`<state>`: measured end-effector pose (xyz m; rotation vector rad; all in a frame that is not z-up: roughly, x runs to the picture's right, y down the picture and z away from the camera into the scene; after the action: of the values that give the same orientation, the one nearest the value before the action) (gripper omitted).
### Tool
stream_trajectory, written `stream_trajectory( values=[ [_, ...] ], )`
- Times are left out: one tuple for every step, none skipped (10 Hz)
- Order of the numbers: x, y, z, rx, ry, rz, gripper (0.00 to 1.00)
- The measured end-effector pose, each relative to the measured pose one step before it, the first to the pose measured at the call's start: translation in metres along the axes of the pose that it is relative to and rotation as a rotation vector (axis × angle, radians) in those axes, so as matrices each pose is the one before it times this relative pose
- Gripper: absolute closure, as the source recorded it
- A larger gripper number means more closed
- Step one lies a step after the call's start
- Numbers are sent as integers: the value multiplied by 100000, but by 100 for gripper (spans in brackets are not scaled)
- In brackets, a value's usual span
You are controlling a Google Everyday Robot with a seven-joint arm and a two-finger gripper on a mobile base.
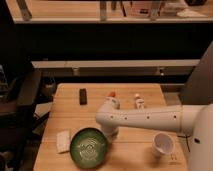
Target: Push the ceramic bowl across the table
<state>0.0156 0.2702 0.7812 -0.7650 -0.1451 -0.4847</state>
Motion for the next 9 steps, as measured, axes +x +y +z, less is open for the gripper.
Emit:
stream_trajectory(
  values=[
    [-685,-305,-27,-213,443,-1309,100],
    [-662,-292,-52,-237,490,-1215,100],
    [-284,-213,-10,-185,461,-834,100],
    [-359,-189,-58,-79,570,-992,100],
    [-368,-134,-46,-137,388,-898,100],
    [-299,-157,-10,38,56,-468,100],
    [-22,9,43,-79,-24,-97,100],
    [36,52,29,-42,309,-683,100],
    [-258,-73,19,42,770,-1177,100]
  ],
)
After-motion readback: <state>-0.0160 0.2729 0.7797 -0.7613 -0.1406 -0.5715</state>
